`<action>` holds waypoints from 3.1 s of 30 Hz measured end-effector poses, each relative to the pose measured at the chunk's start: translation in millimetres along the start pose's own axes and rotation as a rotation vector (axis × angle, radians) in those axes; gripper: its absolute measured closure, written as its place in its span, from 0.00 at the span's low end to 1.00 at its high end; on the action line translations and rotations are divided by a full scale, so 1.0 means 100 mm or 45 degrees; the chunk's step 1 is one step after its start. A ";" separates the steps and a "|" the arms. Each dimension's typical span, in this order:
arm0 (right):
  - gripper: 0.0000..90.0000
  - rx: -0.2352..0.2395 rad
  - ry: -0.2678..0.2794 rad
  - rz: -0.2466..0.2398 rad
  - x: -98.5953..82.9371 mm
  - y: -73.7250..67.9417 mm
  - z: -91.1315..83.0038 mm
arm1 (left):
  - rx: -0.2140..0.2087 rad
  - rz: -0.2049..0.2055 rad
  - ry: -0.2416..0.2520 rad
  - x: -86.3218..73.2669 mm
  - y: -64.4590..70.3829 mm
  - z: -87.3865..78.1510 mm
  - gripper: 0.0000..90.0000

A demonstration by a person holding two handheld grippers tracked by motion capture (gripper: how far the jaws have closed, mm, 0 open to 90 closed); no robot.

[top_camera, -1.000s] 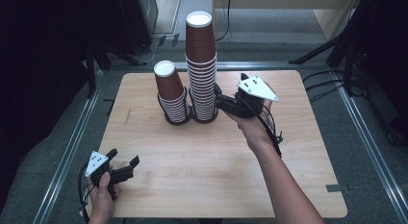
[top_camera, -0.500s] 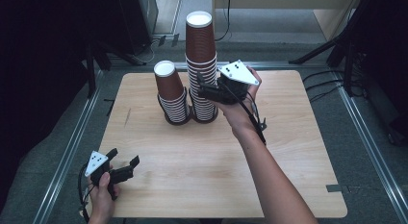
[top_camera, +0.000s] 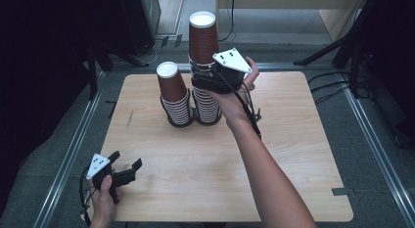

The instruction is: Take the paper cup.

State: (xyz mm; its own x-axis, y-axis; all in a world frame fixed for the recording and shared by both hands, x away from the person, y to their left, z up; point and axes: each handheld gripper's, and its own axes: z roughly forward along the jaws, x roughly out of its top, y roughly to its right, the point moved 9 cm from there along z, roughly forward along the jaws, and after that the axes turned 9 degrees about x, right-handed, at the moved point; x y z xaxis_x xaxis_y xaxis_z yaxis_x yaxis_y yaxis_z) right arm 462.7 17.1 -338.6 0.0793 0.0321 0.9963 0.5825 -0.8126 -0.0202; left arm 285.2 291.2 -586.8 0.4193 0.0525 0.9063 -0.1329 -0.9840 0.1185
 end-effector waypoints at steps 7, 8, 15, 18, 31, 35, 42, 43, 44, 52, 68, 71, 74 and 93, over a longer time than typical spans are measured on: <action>0.00 -0.021 -0.009 0.005 0.04 0.00 0.13 | -0.003 -0.001 0.003 0.00 0.00 0.00 0.03; 0.00 -0.026 -0.012 0.008 0.04 0.00 0.14 | -0.004 -0.002 0.003 0.00 0.00 0.00 0.03; 0.00 -0.056 -0.017 0.022 0.09 0.00 0.25 | -0.004 -0.001 0.003 0.00 0.00 0.00 0.03; 0.00 -0.052 -0.018 0.059 0.11 0.02 0.31 | -0.001 -0.001 0.001 0.00 0.00 0.00 0.03; 0.00 -0.065 -0.068 0.075 0.11 0.09 0.50 | -0.006 -0.007 0.005 0.01 0.00 0.00 0.03; 0.00 -0.069 -0.073 0.072 0.12 0.10 0.53 | -0.007 -0.006 0.004 0.00 0.00 0.00 0.03; 0.10 -0.042 -0.077 0.063 0.11 0.06 0.55 | -0.008 -0.006 0.004 0.00 0.00 0.00 0.03; 0.11 -0.045 -0.078 0.062 0.11 0.06 0.55 | -0.008 -0.005 0.004 0.00 0.00 0.00 0.03; 0.11 -0.045 -0.080 0.067 0.11 0.06 0.55 | -0.007 -0.004 0.004 0.00 0.00 0.00 0.03; 0.12 -0.052 -0.076 0.069 0.15 0.06 0.54 | -0.010 -0.002 0.005 0.00 0.01 0.00 0.03; 0.14 -0.049 0.036 0.027 0.58 0.01 0.44 | -0.014 -0.002 0.005 0.00 0.01 0.00 0.03; 0.14 -0.051 0.054 0.017 0.64 0.01 0.42 | -0.013 -0.003 0.004 0.00 0.01 0.00 0.03; 0.14 -0.049 0.082 0.002 0.70 -0.01 0.39 | -0.012 0.000 0.002 0.00 0.01 0.00 0.03; 0.14 -0.068 0.259 -0.086 0.96 -0.16 0.24 | -0.010 0.005 -0.002 0.00 0.01 0.00 0.03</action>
State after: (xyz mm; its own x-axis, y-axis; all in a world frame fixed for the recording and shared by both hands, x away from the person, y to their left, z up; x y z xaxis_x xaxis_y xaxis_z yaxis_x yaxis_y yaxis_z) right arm 480.4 46.8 -244.5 -0.1263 -0.0261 0.9916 0.5370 -0.8423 0.0462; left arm 285.3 290.5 -586.7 0.4201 0.0483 0.9062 -0.1414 -0.9829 0.1179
